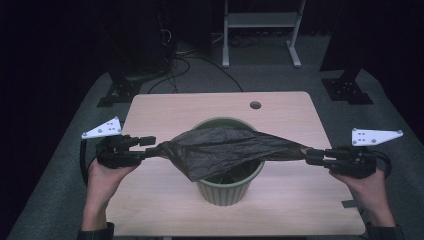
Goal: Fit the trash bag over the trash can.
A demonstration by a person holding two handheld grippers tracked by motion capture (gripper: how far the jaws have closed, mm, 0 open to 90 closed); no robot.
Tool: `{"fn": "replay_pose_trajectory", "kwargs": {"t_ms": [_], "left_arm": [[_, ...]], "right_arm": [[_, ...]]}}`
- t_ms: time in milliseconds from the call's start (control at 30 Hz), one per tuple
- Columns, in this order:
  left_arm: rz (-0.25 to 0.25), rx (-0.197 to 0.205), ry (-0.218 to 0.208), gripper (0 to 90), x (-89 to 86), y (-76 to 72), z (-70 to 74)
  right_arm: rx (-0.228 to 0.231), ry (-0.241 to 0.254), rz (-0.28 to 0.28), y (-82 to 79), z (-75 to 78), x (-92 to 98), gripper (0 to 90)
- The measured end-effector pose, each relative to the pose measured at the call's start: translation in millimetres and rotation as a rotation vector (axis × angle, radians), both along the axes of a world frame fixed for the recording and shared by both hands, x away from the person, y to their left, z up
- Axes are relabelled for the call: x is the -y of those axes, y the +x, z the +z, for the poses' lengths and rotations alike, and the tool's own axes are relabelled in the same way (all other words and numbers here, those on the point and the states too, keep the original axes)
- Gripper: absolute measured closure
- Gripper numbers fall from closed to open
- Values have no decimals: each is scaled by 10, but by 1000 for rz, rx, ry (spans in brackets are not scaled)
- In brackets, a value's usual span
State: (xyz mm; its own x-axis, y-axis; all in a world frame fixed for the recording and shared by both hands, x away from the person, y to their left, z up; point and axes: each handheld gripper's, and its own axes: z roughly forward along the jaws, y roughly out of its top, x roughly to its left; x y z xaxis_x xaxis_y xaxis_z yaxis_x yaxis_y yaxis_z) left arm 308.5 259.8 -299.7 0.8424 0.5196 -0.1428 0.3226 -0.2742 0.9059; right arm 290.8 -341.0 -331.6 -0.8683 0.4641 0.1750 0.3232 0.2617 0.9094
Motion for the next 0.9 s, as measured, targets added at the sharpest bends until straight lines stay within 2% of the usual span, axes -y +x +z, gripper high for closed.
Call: {"fn": "replay_pose_trajectory", "kwargs": {"t_ms": [133, 167, 300, 467, 567, 700, 900], "left_arm": [[0, 17, -2, 433, 3, -31, 60], [0, 33, -4, 414, 4, -52, 109], [5, 60, -5, 376, -11, -81, 196], [-7, 95, -11, 331, 9, -126, 353], [-25, 106, -14, 315, 52, -132, 395], [-67, 122, -3, 299, 202, -125, 449], [-139, 120, 9, 284, 430, -62, 433]], "right_arm": [[28, 6, 12, -31, 94, -33, 698], [56, 16, 27, -59, 170, -60, 692], [91, 23, 32, -82, 268, -106, 681], [126, 31, 53, -53, 393, -210, 658], [130, 26, 66, -28, 425, -285, 646], [127, 13, 79, 14, 411, -382, 634], [115, 4, 94, 78, 360, -493, 632]]}}
